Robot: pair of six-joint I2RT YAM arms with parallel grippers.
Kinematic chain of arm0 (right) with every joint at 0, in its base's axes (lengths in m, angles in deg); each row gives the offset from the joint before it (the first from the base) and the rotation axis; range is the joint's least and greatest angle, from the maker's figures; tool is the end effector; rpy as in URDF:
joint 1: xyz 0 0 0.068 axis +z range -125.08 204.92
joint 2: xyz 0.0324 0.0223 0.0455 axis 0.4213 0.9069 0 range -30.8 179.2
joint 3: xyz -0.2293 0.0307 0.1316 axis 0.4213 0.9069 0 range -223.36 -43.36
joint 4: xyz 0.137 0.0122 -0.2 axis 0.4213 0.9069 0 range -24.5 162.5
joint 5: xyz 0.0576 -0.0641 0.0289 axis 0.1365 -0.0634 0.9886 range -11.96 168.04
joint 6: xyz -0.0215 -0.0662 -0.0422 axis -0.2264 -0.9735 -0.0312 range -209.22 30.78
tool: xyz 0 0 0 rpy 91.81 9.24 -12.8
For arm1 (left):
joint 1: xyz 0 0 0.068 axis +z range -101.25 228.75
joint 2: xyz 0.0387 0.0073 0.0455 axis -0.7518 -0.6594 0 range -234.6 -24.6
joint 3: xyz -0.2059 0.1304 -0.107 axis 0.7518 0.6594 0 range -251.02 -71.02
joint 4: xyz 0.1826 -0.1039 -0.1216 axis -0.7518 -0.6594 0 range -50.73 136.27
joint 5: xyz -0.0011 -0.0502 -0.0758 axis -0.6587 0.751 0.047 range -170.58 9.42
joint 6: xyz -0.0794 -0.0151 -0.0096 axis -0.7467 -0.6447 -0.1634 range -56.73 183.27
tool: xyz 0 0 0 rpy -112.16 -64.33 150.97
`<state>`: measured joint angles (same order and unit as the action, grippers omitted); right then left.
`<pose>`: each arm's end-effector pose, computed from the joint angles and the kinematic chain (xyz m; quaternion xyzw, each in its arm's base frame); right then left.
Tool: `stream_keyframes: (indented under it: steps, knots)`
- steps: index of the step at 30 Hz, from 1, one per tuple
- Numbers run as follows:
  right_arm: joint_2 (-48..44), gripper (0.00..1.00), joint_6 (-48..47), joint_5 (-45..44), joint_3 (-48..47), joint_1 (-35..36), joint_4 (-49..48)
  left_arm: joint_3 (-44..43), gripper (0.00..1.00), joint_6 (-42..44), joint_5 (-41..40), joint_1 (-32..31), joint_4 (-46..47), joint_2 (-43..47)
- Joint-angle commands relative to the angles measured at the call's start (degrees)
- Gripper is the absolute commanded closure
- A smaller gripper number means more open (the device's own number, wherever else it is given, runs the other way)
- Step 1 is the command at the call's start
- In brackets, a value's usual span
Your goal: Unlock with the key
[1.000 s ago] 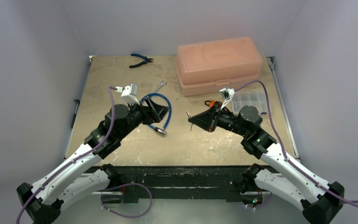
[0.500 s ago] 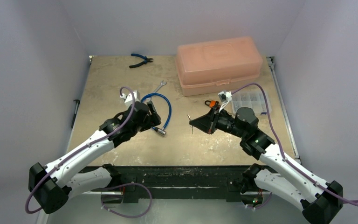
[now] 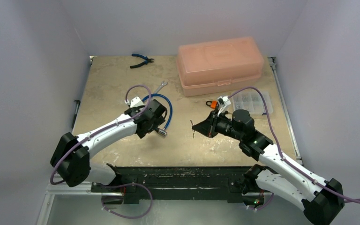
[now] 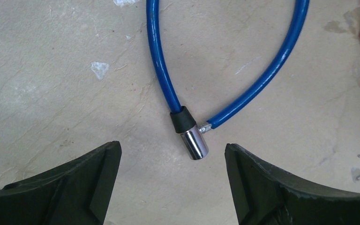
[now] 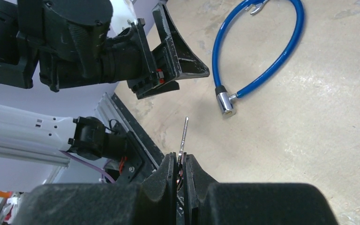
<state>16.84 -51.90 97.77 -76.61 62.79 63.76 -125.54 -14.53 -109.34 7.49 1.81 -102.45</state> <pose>0.1563 0.1518 0.2750 -0.1107 0.7686 0.4816 0.4062 0.2085 -0.1378 0.2051 -0.3435 0.8876 -0.0373 0.3046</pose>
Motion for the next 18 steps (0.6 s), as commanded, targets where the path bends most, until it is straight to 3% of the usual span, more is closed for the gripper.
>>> stream_keyframes:
  steps: [1, 8, 18]
  knots:
    - [0.0, 1.0, -1.55, -1.63, 0.49, 0.09, -0.49, -2.93, 0.14, -4.66, 0.01, 0.74, -0.17, -3.19]
    - [0.66, 1.0, -1.75, -0.89, 1.72, 0.04, -1.58, -1.72, 0.18, -2.75, 8.13, 4.44, 6.0, -9.72]
    - [3.6, 1.0, -2.44, 0.94, 2.05, 0.1, -3.28, -2.1, 0.27, -2.91, 8.14, 5.57, 9.65, -14.99]
